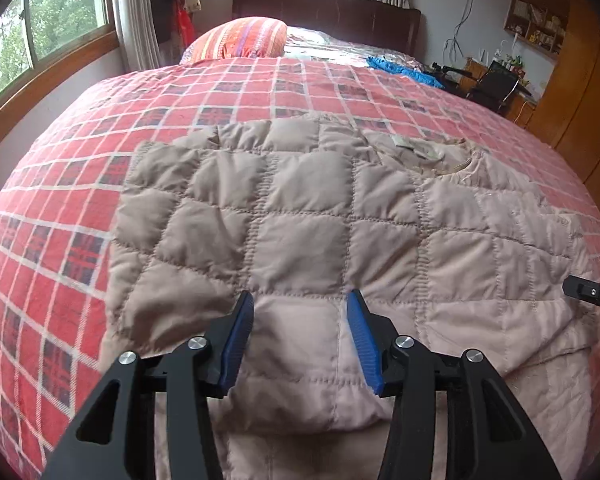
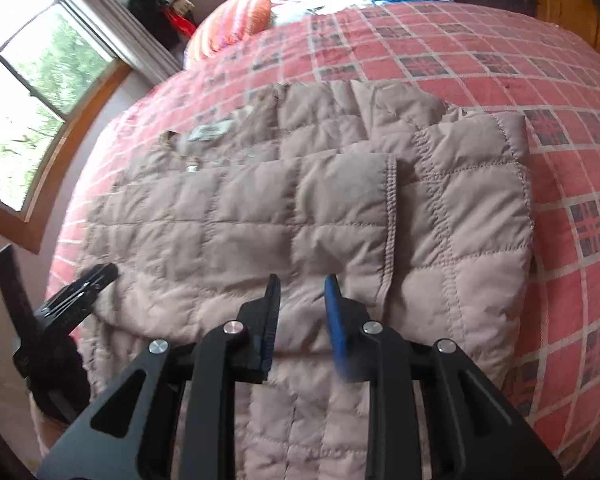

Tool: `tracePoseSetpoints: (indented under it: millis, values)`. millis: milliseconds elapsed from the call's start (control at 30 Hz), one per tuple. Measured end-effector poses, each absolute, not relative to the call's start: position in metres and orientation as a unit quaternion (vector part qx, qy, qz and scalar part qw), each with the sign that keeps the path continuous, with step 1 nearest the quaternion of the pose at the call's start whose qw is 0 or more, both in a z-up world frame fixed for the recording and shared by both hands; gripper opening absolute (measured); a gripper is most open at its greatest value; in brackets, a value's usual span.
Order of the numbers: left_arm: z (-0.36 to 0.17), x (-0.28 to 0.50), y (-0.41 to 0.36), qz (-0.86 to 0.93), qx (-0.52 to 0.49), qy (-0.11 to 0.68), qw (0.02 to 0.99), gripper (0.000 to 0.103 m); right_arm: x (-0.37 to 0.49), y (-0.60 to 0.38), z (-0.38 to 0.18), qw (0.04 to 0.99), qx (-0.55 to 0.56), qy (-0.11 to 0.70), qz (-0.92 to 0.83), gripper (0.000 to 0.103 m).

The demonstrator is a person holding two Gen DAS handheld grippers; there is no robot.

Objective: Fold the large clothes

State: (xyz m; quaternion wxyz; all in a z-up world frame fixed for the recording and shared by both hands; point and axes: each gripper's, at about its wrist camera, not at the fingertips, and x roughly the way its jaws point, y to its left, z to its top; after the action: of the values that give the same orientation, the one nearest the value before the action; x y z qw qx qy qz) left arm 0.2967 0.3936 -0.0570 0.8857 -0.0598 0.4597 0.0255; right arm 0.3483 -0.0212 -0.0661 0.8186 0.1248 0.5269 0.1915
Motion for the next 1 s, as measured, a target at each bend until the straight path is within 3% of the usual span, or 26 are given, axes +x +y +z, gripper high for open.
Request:
tracePoseSetpoints:
  millis: [133, 267, 567, 700, 833, 1000]
  values:
    - [-0.025, 0.235, 0.417, 0.002, -0.068, 0.436, 0.897, 0.065, 0.285, -0.041, -0.033, 0.842, 0.085, 0.492, 0.205, 0.045]
    - [-0.013, 0.162, 0.442, 0.026, -0.029, 0.422, 0.906, 0.071, 0.216, -0.062, -0.031, 0.845, 0.056, 0.490, 0.206, 0.045]
    - [-0.027, 0.021, 0.484, 0.062, -0.039, 0.435, 0.897, 0.073, 0.094, -0.101, -0.068, 0.841, 0.064, 0.505, 0.183, 0.055]
    - [-0.040, -0.015, 0.485, 0.063, -0.045, 0.444, 0.893, 0.073, 0.058, -0.114, -0.078, 0.841, 0.082, 0.507, 0.170, 0.056]
    - [-0.051, -0.037, 0.491, 0.059, -0.067, 0.450, 0.888, 0.073, 0.033, -0.125, -0.083, 0.843, 0.094, 0.506, 0.157, 0.064]
    - [-0.064, -0.049, 0.498, 0.048, -0.090, 0.459, 0.882, 0.073, 0.018, -0.139, -0.093, 0.838, 0.107, 0.515, 0.145, 0.064]
